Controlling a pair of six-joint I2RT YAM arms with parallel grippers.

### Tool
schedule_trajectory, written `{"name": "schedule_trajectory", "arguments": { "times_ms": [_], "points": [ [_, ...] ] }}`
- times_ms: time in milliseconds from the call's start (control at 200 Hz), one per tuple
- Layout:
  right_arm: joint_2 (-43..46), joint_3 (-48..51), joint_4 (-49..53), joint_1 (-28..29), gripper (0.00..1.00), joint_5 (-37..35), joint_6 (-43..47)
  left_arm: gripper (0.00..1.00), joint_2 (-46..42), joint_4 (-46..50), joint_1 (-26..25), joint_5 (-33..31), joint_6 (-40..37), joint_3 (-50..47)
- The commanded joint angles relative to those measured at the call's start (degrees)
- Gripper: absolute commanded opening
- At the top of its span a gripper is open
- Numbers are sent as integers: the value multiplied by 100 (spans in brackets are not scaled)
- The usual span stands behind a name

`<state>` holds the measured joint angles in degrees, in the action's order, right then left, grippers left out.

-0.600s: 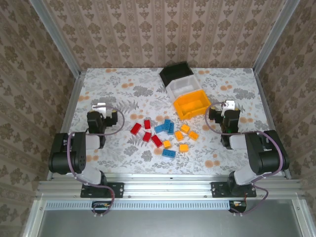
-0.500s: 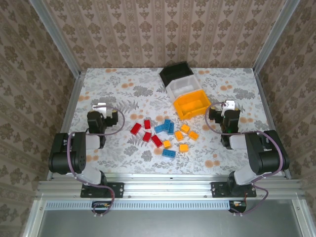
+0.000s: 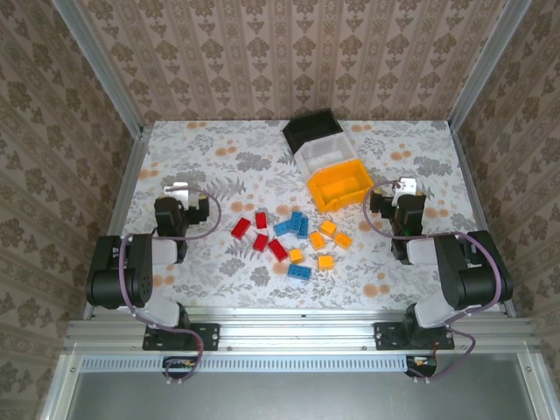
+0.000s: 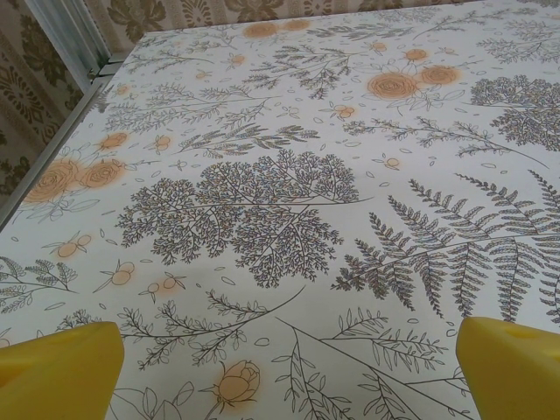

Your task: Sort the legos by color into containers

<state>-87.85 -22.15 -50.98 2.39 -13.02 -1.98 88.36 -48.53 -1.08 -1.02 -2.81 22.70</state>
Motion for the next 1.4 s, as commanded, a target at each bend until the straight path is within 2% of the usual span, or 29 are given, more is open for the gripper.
{"name": "schedule_trajectory", "arguments": {
  "times_ms": [0,625,695,775,830,875,975,1040,1085,1125,1175,1225,1270,1320,1365,1395],
  "points": [
    [-4,-42,0,24,100,81,-110,100,-34,10,3,90,-53,68],
    [32,-45,-4,58,100,-13,-86,100,-44,19,21,102,-18,72],
    [322,-251,580,152,100,-254,-47,100,-160,305,20,51,-2,208],
    [760,-941,2098,345,100,-717,14,100,-652,1250,4,115,-52,527],
    [1128,-1236,2579,464,100,-766,55,100,-1030,1842,-36,115,-106,732],
    [1409,-1450,2926,621,100,-851,34,100,-1379,1966,-119,94,-128,779],
    [1894,-2216,4420,784,100,-982,-620,100,-2256,2366,-279,37,-58,936],
    [2095,-2629,5250,746,100,-665,-1142,100,-2728,2876,-321,-38,254,1232],
    [2191,-2629,5427,696,100,-790,-1927,100,-2962,3317,-345,-99,614,1479],
    [2308,-2489,5530,623,100,-1001,-2884,100,-3146,3732,-356,-301,1246,1730],
    [2484,-2196,5585,522,100,-1120,-3793,100,-3327,4556,-349,-702,2397,2078],
    [2594,-1932,5185,438,100,-764,-3788,100,-3488,5507,-309,-956,3452,2421],
    [2567,-1984,5376,437,100,-604,-3870,100,-3633,5990,-239,-919,3816,2520],
    [2406,-2315,5981,445,99,-408,-3844,100,-3854,6017,-176,-843,3929,2320],
    [2177,-2719,6650,453,96,-226,-3790,100,-4075,6044,-123,-1050,4517,2027],
    [2046,-2968,7092,478,94,-199,-3784,100,-4219,5932,-24,-917,4619,1817]
  ]
}}
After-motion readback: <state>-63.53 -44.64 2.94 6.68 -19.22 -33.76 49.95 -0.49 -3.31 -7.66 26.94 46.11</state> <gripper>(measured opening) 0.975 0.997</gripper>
